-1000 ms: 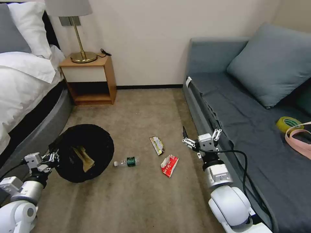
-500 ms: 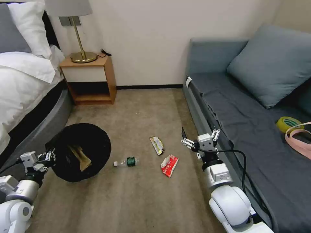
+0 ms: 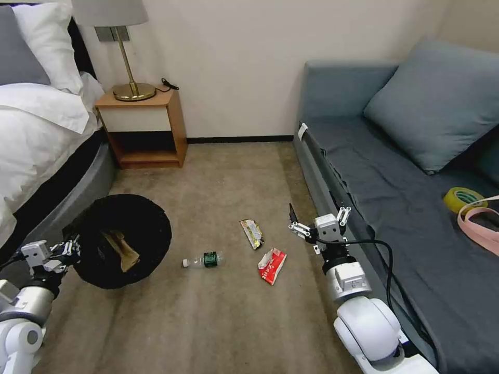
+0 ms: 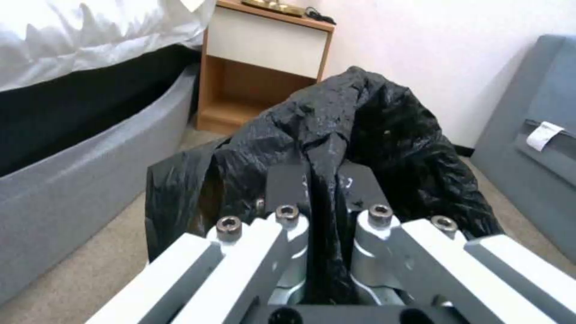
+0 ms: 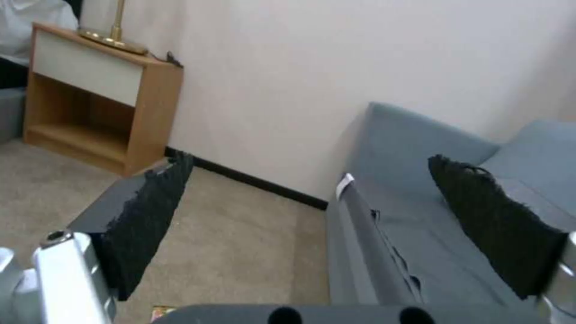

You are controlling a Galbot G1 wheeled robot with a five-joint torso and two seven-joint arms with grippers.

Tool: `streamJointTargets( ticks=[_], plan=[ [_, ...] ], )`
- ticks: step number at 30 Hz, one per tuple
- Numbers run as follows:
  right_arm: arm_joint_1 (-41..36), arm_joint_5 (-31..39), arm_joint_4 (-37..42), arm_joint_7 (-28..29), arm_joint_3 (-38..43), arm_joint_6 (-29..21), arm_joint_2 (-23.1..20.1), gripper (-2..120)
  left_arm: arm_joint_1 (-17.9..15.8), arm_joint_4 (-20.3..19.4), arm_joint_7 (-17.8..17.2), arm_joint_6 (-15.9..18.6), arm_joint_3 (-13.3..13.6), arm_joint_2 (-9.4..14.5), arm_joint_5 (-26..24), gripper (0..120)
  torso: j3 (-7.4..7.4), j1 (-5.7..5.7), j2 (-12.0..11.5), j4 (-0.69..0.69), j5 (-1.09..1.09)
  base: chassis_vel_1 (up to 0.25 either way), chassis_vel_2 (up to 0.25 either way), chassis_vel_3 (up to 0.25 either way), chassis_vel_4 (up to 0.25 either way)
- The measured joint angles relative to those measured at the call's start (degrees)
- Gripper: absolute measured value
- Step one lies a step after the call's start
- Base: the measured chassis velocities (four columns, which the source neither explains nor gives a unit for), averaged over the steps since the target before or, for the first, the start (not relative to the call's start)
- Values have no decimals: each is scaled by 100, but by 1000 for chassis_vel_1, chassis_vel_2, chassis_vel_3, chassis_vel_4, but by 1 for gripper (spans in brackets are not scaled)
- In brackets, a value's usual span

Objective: Pick up the trash bin, then pick up the garbage on the floor and place it into the trash bin.

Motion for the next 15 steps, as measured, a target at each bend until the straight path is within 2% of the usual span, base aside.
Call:
streamJointTargets(
  ticks=[8,15],
  plan=[
    [-32,6,30,0,37,3,-19,100,0,-1,11,0,-1,-13,-2,4,0,0,0,0,0,0,0,0,0],
    [-43,21,38,-1,36,3,18,100,26,0,41,-2,-70,-7,-43,4,0,0,0,0,0,-42,36,44,-33]
  ],
)
